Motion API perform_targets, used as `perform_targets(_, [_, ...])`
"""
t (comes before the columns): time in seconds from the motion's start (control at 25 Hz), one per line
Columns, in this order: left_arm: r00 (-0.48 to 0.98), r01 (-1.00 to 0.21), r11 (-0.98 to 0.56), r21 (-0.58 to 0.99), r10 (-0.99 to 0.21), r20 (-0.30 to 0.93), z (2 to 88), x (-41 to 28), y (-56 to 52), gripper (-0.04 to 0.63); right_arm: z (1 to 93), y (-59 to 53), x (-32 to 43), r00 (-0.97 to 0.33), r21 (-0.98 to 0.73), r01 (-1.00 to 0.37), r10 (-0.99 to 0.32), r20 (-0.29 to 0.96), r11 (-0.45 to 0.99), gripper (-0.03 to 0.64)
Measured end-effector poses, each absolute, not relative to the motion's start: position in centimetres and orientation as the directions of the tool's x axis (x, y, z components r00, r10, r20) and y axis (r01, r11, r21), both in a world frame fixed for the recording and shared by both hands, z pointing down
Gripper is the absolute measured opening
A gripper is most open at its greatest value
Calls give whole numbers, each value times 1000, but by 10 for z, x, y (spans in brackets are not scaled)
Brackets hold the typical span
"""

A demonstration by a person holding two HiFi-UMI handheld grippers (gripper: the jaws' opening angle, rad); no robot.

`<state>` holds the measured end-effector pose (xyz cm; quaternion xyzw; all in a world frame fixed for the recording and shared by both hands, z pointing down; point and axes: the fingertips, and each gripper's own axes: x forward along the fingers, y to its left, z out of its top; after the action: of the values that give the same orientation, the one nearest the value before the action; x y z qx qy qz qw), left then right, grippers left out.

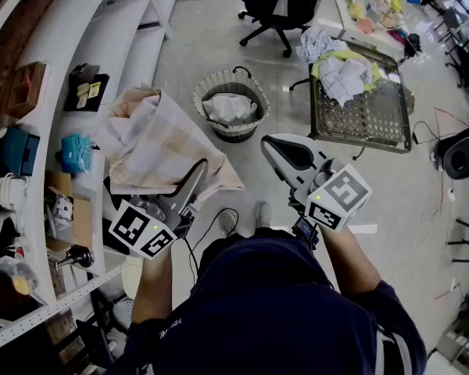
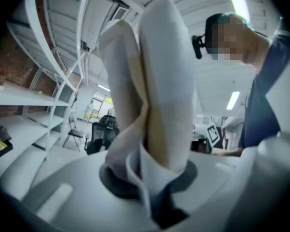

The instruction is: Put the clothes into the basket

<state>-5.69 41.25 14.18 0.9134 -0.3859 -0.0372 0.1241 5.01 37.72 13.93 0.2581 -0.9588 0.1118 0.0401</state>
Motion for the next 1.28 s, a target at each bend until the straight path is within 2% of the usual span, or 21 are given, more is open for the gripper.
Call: perform_targets(1.28, [611,-777,-593,214,-792,23,131,-7,379,81,151,339,141,-874,-267,-484,-477,94,833,8])
